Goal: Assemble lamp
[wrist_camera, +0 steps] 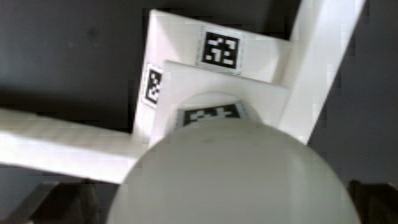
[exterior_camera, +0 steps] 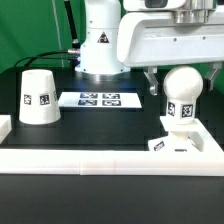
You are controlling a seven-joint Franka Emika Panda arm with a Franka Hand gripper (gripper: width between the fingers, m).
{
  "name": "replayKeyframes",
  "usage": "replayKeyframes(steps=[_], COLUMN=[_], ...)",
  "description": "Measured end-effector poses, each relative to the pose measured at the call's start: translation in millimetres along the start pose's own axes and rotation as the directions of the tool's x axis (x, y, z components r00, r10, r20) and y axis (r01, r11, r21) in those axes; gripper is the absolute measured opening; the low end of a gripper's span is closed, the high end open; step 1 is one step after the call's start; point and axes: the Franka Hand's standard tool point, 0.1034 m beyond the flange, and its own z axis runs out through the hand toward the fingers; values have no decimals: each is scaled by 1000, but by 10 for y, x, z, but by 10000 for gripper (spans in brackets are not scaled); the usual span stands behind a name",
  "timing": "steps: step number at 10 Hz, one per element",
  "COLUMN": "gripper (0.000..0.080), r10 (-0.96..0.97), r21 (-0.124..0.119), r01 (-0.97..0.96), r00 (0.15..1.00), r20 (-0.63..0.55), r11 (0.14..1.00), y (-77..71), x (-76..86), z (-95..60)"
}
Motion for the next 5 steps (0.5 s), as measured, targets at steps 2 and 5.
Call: replayKeyframes(steps=[2,5], gripper=[698,698], r10=[-200,-451], r21=[-9,-18], r01=[200,451], r00=[980,893], r20=[-2,2], r11=[980,892], y=[-36,-10], x=[21,49], z=[-6,-11])
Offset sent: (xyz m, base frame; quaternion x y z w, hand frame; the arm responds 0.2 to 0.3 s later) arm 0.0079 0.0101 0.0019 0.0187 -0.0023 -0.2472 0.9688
